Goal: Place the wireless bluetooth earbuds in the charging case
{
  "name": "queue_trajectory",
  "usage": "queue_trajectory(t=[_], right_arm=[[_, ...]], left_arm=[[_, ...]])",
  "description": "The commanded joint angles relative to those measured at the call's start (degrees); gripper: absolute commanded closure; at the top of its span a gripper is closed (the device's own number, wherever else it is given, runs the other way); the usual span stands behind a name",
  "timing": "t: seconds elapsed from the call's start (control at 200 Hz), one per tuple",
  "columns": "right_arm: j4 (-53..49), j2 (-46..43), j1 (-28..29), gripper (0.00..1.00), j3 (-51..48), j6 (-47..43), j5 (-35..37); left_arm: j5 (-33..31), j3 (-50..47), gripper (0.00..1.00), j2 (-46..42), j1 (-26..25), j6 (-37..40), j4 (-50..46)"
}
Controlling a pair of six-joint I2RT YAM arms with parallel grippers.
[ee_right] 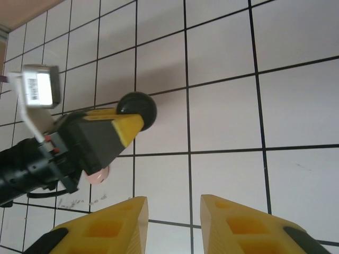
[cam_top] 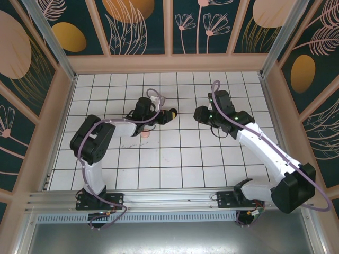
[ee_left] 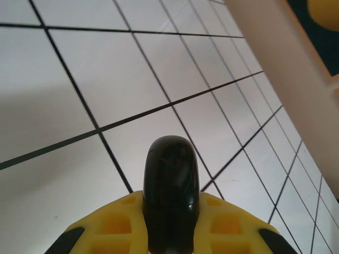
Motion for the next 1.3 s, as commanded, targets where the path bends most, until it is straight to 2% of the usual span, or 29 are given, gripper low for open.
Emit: queue_trajectory(t=[0.0,0.28,0.525,0.671,0.861,0.876,0.906,0.916,1.091,1.211,1.291], right_arm=[[1.9,-1.6,-0.5,0.67,-0.6,0.5,1.3],[2.3,-2.0,-0.6,0.66,-1.0,0.6,1.1],[2.1,-2.8,-0.6,0.62,-1.3,0.7,1.2],[2.1,-3.2,-0.6,0.59,-1.4,0.8,1.3],[1.8,-4.0,-0.7,0.56,-1.2,1.0,1.2],[1.8,-4.1,-0.7,0.55,-1.2,1.0,1.3],[1.8,-4.2,-0.7,0.54,-1.2,1.0,1.3],[1.7,-4.2,-0.7,0.54,-1.1,1.0,1.3],[1.0,-5.4,-1.1,0.45,-0.7,1.0,1.2],[0.1,-6.3,-1.1,0.33,-0.3,0.7,2.1],[-0.7,-7.1,-1.5,0.19,0.0,0.6,3.4]], left_arm=[[-1.6,3.8,1.00,2.8,0.1,-1.5,-6.3],[-4.0,7.8,1.00,7.2,0.2,-1.5,-11.7],[-4.7,9.6,0.93,9.0,0.2,-2.3,-13.6],[-6.5,10.8,0.72,9.1,0.1,-2.0,-17.3],[-9.5,11.6,0.32,8.0,0.2,-0.8,-21.1],[-9.7,11.5,0.27,7.9,0.2,-0.7,-21.2],[-10.1,11.6,0.04,7.5,0.2,-0.4,-21.6],[-10.3,11.6,0.02,7.4,0.2,-0.4,-21.7],[-13.9,12.8,0.01,4.9,0.2,2.0,-25.5],[-17.2,14.7,0.01,2.5,0.3,4.6,-29.0],[-18.7,16.1,0.01,0.0,0.4,6.4,-30.3]])
